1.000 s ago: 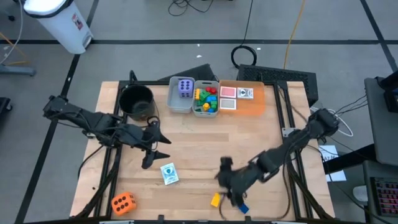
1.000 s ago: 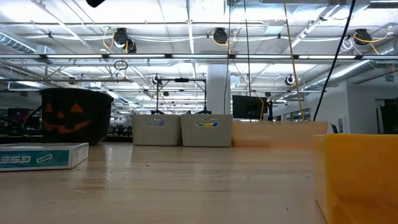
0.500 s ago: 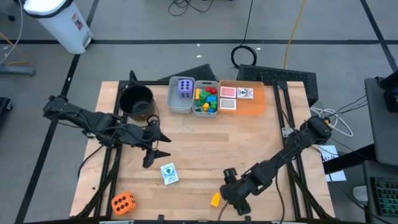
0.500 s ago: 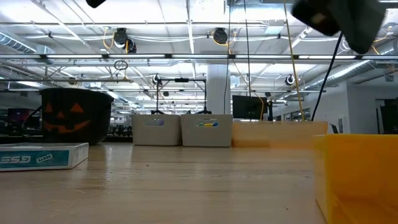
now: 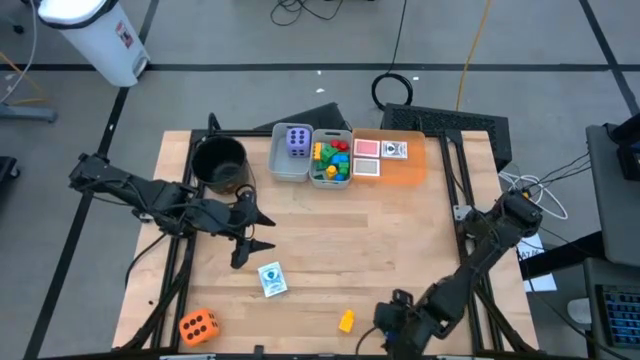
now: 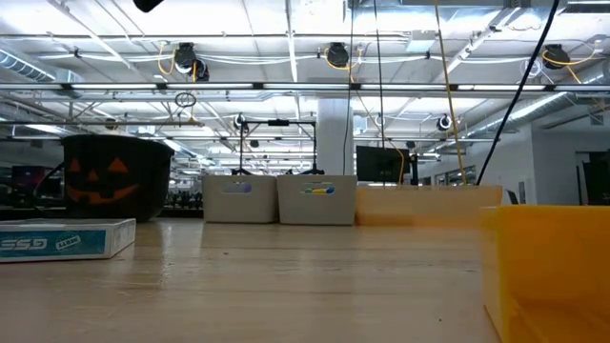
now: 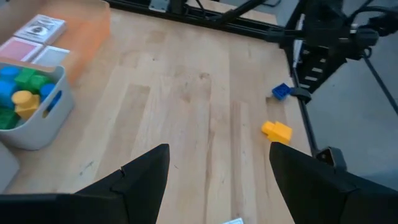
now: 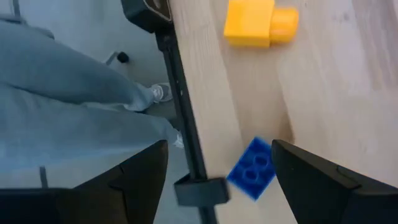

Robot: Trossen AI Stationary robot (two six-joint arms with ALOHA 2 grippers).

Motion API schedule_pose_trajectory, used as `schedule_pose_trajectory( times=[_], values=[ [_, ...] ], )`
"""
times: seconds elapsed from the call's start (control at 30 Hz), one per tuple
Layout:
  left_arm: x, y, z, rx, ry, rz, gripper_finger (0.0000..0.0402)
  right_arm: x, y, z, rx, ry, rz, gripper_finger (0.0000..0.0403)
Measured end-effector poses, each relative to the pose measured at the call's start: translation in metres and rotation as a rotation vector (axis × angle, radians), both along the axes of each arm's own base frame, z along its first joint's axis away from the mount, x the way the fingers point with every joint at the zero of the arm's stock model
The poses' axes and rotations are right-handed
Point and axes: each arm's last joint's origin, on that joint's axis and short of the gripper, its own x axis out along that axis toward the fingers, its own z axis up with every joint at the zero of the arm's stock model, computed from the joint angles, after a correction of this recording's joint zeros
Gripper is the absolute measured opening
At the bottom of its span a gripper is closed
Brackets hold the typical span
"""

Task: Pick & Place Toys
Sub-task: Put the orange dice into the left gray bin

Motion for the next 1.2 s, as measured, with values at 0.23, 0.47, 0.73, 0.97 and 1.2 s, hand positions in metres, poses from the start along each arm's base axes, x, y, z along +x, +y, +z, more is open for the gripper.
schedule_pose_trajectory(
  times=[0.23,0.47,0.73,0.97,1.2],
  values=[
    [0.000,0.000,-0.001,0.006,0.007,0.005,0.0282,-0.001,-0.007,-0.006,-0.110,0.013,-0.011,0.0274],
    [-0.013,-0.004,-0.003,-0.153,0.120,-0.083,0.0282,0.024,-0.034,-0.006,-0.194,-0.022,0.059,0.0274],
    [-0.025,-0.050,-0.015,-0.349,0.313,-0.216,0.0282,0.048,-0.072,-0.007,-0.367,-0.047,0.239,0.0274],
    [-0.035,-0.098,-0.043,-0.501,0.584,-0.088,0.0282,0.062,-0.101,-0.002,-0.561,-0.097,0.251,0.0274],
    [-0.044,-0.139,-0.073,-0.603,0.861,0.026,0.0282,0.069,-0.110,-0.001,-0.563,-0.114,0.235,0.0274]
  ],
)
